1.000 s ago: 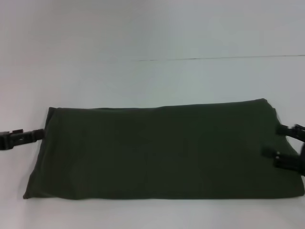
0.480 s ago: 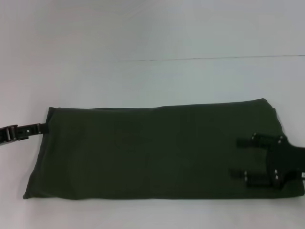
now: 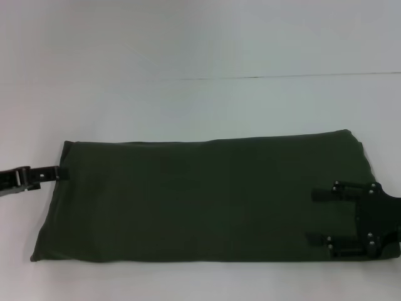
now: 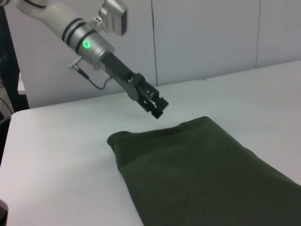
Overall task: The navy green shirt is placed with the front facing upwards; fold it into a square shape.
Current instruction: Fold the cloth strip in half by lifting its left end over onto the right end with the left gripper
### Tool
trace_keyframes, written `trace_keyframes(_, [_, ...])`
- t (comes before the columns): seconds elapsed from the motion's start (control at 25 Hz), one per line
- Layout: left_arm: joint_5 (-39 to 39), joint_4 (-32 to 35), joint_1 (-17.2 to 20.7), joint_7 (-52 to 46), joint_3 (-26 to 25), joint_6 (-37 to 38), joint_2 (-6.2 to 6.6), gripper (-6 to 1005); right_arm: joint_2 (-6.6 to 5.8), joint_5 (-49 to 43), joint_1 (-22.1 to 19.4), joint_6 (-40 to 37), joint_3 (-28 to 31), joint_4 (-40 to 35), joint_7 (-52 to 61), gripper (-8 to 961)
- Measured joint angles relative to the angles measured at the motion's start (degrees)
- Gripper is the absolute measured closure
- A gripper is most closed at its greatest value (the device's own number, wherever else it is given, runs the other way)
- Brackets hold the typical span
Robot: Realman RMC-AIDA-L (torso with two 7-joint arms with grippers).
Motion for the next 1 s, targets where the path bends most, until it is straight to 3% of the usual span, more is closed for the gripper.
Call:
trace_keyframes(0.2, [0.1, -2.2, -0.1, -0.1, 2.3, -2.9, -0.08, 119, 0.16, 0.5, 0.4, 0.1, 0.0, 1.1, 0.0, 107])
trace_keyframes(1.0, [2.2, -4.5, 0.3, -1.0, 2.7, -5.9, -0.13, 121, 0.11, 1.3, 1.6, 0.4, -0.1, 2.0, 0.1, 113])
